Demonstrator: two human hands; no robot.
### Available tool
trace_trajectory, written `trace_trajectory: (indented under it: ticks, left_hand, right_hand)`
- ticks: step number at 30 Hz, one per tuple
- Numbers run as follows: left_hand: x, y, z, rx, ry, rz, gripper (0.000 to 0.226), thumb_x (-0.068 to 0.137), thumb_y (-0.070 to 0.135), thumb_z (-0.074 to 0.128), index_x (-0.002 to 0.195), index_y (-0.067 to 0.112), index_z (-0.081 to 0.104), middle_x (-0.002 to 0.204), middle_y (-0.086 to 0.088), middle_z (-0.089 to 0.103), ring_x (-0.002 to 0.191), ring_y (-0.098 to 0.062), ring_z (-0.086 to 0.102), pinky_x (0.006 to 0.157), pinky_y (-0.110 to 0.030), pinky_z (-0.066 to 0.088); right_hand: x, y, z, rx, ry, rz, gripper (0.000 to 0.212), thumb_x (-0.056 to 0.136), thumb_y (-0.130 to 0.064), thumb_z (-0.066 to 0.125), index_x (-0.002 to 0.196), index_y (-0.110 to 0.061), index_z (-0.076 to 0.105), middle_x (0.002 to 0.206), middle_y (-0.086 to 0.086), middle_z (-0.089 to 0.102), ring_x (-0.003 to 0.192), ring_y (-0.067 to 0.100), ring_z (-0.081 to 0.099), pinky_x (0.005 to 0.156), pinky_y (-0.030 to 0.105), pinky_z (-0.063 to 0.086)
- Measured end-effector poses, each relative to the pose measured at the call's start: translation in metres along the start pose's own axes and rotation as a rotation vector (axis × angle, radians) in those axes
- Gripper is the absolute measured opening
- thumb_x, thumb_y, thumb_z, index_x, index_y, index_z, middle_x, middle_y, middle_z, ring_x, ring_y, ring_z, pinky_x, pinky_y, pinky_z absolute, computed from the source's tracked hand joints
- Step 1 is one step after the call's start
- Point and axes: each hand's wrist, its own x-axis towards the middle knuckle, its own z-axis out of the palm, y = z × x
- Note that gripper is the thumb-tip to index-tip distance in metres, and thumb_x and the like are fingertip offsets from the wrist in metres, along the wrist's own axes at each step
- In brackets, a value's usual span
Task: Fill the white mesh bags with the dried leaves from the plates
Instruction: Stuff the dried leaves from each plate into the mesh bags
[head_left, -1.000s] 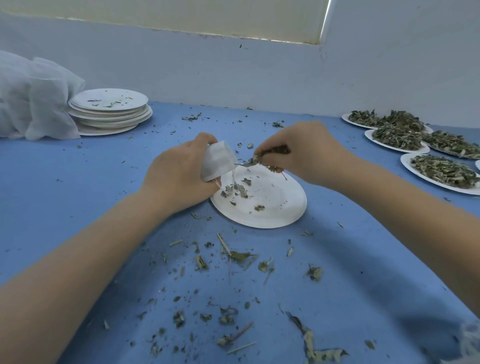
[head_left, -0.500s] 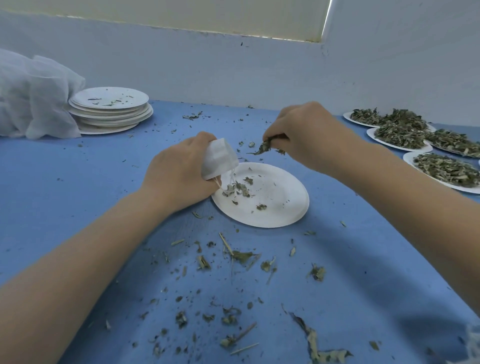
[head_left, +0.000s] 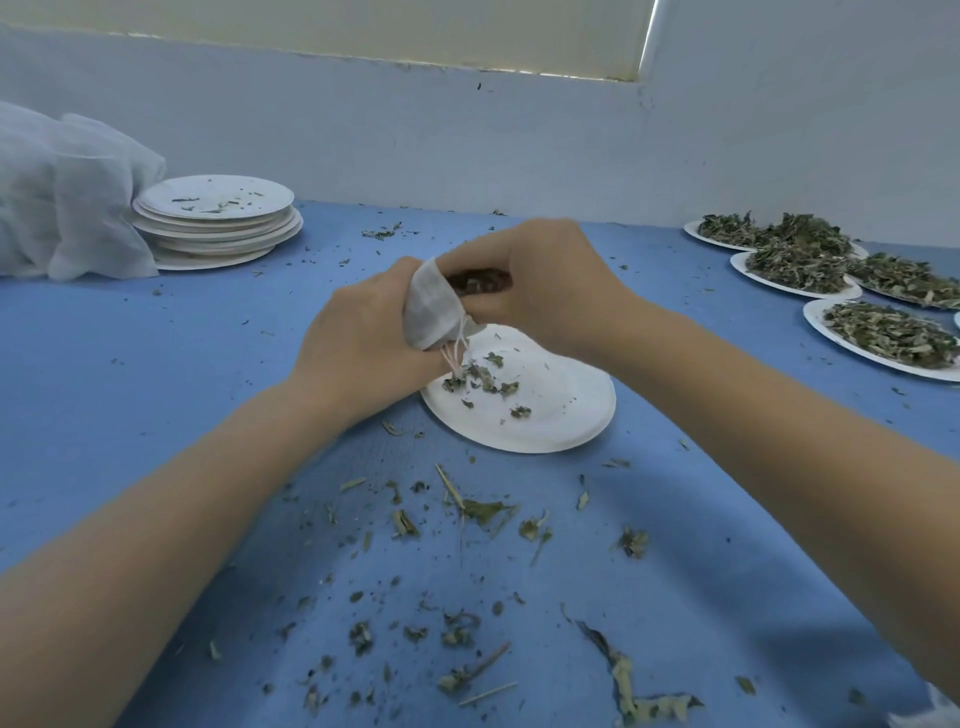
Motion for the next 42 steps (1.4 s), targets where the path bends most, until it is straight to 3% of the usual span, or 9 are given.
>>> trace_trajectory:
  ticks: [4,9,16,21,24,28,34,38,42]
  left_hand:
    - [0.0,-0.001,-0.002,-0.081,0.011,0.039,0.046,0.063,0.036,0.08,0.101,0.024,0.057,0.076,0.017,0.056,0.076,-0.015,0.056,0.063,-0.03,0.045]
    - [0.001,-0.001,-0.002,-0.074,-0.008,0.039,0.043,0.065,0.035,0.079,0.101,0.026,0.056,0.078,0.016,0.057,0.076,-0.015,0.055,0.063,-0.03,0.045]
    - [-0.002,0.009,-0.001,-0.112,-0.044,0.013,0.042,0.062,0.045,0.074,0.097,0.03,0.056,0.075,0.019,0.054,0.073,-0.003,0.052,0.06,-0.016,0.037]
    - [-0.001,0.013,-0.001,-0.019,-0.071,0.019,0.025,0.072,0.025,0.069,0.087,0.029,0.05,0.069,0.017,0.047,0.07,-0.014,0.048,0.058,-0.019,0.028]
    - [0.0,0.008,-0.007,-0.059,-0.021,0.019,0.04,0.068,0.034,0.074,0.104,0.027,0.057,0.072,0.017,0.052,0.071,-0.011,0.052,0.061,-0.019,0.036]
    - [0.001,0.002,-0.007,0.011,-0.026,0.023,0.051,0.065,0.046,0.072,0.109,0.027,0.054,0.09,0.008,0.06,0.084,-0.017,0.055,0.074,-0.032,0.046]
    - [0.002,-0.006,-0.008,0.119,-0.005,0.018,0.048,0.07,0.035,0.072,0.113,0.025,0.053,0.102,0.004,0.062,0.09,-0.023,0.055,0.076,-0.036,0.046]
    - [0.003,-0.007,-0.009,0.142,0.012,0.011,0.047,0.072,0.033,0.07,0.114,0.023,0.053,0.105,0.001,0.062,0.092,-0.024,0.054,0.076,-0.033,0.044]
    - [0.003,-0.008,-0.009,0.138,0.011,0.011,0.046,0.072,0.031,0.07,0.114,0.023,0.053,0.104,0.001,0.061,0.093,-0.024,0.054,0.075,-0.033,0.043]
  right_hand:
    - [-0.004,0.003,-0.008,0.138,-0.221,0.03,0.033,0.085,-0.018,0.067,0.116,-0.027,0.066,0.104,-0.005,0.071,0.099,0.01,0.063,0.092,0.032,0.048]
    - [-0.002,0.004,-0.018,0.224,-0.4,0.04,0.039,0.091,-0.001,0.051,0.12,-0.023,0.064,0.111,0.007,0.069,0.108,0.037,0.058,0.094,0.053,0.045]
    - [0.004,-0.006,0.002,-0.067,-0.065,0.062,0.028,0.076,-0.001,0.06,0.085,-0.023,0.076,0.062,-0.013,0.061,0.064,0.012,0.056,0.055,0.011,0.041]
    - [0.007,-0.011,0.01,0.003,-0.194,0.041,0.041,0.077,-0.001,0.054,0.053,-0.034,0.055,0.059,0.001,0.057,0.063,0.018,0.058,0.059,0.024,0.046]
    - [0.005,-0.004,-0.001,0.151,-0.282,0.0,0.038,0.085,-0.007,0.055,0.068,-0.04,0.064,0.063,-0.007,0.061,0.055,0.007,0.055,0.052,0.01,0.039]
    - [0.002,0.015,-0.007,0.344,-0.104,-0.012,0.028,0.083,-0.005,0.064,0.084,-0.031,0.072,0.083,-0.017,0.073,0.084,-0.006,0.065,0.082,0.01,0.047]
    - [0.0,0.04,0.012,0.008,-0.148,0.209,0.04,0.083,0.001,0.043,0.081,-0.027,0.071,0.079,-0.011,0.068,0.074,0.002,0.062,0.067,0.017,0.047]
    - [0.001,0.046,0.031,-0.185,-0.275,0.149,0.046,0.088,0.002,0.036,0.115,-0.025,0.062,0.116,-0.003,0.056,0.097,0.01,0.048,0.074,0.016,0.033]
    - [-0.01,0.045,0.033,-0.199,-0.339,0.013,0.051,0.086,0.009,0.036,0.118,-0.022,0.063,0.118,0.0,0.056,0.102,0.015,0.052,0.084,0.02,0.037]
